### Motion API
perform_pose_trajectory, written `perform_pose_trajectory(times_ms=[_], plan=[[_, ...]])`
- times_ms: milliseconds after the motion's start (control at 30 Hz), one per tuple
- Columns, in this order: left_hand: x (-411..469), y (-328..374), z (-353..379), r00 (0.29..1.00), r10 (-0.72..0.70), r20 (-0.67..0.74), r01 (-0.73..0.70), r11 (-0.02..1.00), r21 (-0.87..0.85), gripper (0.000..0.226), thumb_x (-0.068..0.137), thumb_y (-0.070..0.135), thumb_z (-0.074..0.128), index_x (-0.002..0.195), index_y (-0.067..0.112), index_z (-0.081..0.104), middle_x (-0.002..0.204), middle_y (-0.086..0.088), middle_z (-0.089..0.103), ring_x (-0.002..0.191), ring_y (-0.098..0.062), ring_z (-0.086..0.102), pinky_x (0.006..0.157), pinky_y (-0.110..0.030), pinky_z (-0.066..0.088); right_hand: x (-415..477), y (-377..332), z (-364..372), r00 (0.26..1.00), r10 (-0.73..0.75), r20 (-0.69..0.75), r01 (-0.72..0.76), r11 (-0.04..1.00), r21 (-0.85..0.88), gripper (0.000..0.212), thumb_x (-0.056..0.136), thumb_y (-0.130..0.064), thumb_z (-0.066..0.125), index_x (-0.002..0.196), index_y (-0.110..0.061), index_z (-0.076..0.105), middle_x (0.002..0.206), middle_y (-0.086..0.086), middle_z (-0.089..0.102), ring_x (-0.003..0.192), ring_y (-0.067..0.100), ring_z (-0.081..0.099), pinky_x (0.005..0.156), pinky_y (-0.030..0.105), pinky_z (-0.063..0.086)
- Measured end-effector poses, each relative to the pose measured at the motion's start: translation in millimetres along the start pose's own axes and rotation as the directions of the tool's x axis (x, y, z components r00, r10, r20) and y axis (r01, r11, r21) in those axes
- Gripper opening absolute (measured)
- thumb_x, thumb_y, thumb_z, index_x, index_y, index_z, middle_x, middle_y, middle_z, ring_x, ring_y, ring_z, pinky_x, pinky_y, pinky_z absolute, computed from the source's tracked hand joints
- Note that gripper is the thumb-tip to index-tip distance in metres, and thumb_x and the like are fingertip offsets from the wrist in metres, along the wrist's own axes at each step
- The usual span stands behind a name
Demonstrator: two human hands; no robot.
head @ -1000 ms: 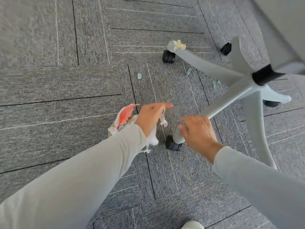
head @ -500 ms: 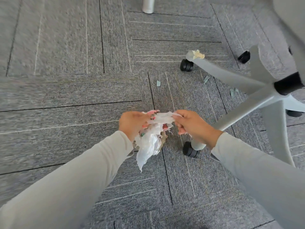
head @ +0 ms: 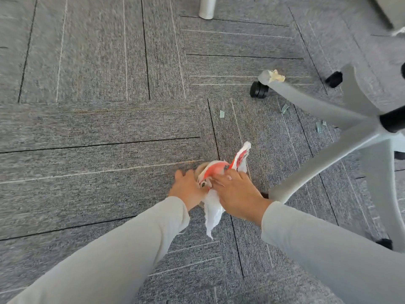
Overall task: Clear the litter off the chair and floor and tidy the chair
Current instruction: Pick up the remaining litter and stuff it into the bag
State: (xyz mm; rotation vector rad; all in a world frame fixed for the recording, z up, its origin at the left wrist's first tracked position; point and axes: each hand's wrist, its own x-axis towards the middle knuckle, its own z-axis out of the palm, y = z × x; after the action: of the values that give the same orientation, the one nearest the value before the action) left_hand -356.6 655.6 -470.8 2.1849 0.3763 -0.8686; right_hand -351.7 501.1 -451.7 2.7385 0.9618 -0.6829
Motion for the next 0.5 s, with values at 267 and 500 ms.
perform_pose_trajectory(times_ms=[267,500], plan=[[8.2,4.3,-21.9,0.99,0.078,0.12,-0.04,0.957,-0.286,0.018,0.088,0.016,0.049,0.103,0.009,0.057,0.104,-0.012,0.066,0.094,-0.028,0.062,0.088,-0.043,0.051,15.2,-1.2,-19.4,0.992,0.016,-0.129,-0.021,0.999,-0.039,0.038,0.082,-0.027,0.057,0.119,-0.026,0.052,0.138,0.01,0.031,0.119,0.035,0.032,0.101,0.049,0.031],[-4.5,22.6,-121.4,0.966,0.179,0.188,-0.031,0.8,-0.599,0.034,0.087,0.034,0.059,0.112,0.015,0.047,0.091,-0.003,0.064,0.049,-0.013,0.061,0.045,-0.022,0.052,42.2,-15.9,-118.7,0.991,0.075,-0.113,-0.038,0.951,0.305,0.036,0.089,-0.008,0.045,0.125,-0.011,0.046,0.116,0.006,0.048,0.106,0.025,0.047,0.086,0.038,0.045]])
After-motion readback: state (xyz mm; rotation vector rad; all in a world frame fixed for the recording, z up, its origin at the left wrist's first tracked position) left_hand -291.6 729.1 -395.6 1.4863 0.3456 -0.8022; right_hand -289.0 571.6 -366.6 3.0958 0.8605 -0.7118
